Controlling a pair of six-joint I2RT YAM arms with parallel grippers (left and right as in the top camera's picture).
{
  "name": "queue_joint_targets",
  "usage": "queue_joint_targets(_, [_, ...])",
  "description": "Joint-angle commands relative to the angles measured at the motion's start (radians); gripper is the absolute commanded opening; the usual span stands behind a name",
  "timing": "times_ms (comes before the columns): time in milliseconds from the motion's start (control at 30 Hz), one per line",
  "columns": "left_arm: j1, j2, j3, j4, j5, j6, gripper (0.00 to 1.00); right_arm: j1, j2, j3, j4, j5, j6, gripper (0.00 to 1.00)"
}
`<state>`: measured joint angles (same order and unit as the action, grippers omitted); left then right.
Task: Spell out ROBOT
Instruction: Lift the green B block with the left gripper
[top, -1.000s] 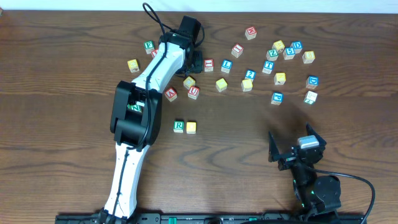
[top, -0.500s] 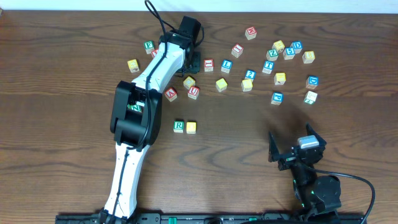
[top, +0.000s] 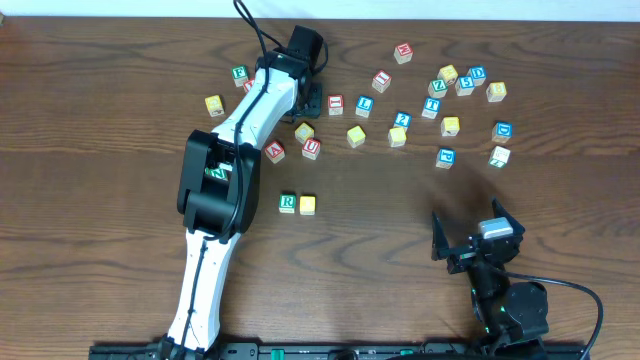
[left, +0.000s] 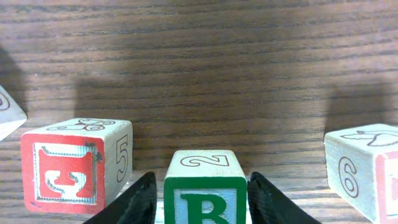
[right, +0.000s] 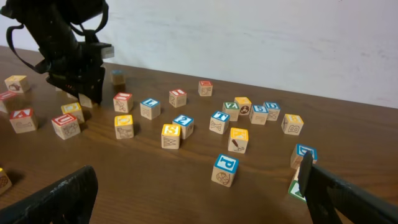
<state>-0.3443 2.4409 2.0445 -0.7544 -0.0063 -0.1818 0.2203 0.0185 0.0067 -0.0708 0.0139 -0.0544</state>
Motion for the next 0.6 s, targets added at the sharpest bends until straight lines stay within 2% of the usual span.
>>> queue_joint_targets(0, [-0.002,0.008,0.019,0.001,-0.01,0.006,0.38,0.006,-0.004,-0.001,-0.005,-0.006,0.016,0.99])
queue_joint_targets(233, [-0.005,0.003,0.019,-0.025,-0.01,0.006,0.34,0.006,-0.004,-0.001,-0.005,-0.006,0.016,0.99])
queue_joint_targets(333, [-0.011,-0.018,0.019,-0.025,-0.01,0.006,0.23,0.006,-0.004,-0.001,-0.005,-0.006,0.016,0.99])
queue_joint_targets(400, [-0.015,-0.034,0.019,-0.029,-0.01,0.006,0.22,0.006,-0.004,-0.001,-0.005,-0.006,0.016,0.99])
queue_joint_targets(500, [-0.024,-0.082,0.019,-0.049,-0.009,0.005,0.21,0.006,-0.004,-0.001,-0.005,-0.006,0.016,0.99])
queue_joint_targets(567, [-0.029,-0.188,0.019,-0.097,-0.002,0.004,0.19,0.006,-0.004,-0.001,-0.005,-0.006,0.016,0.99])
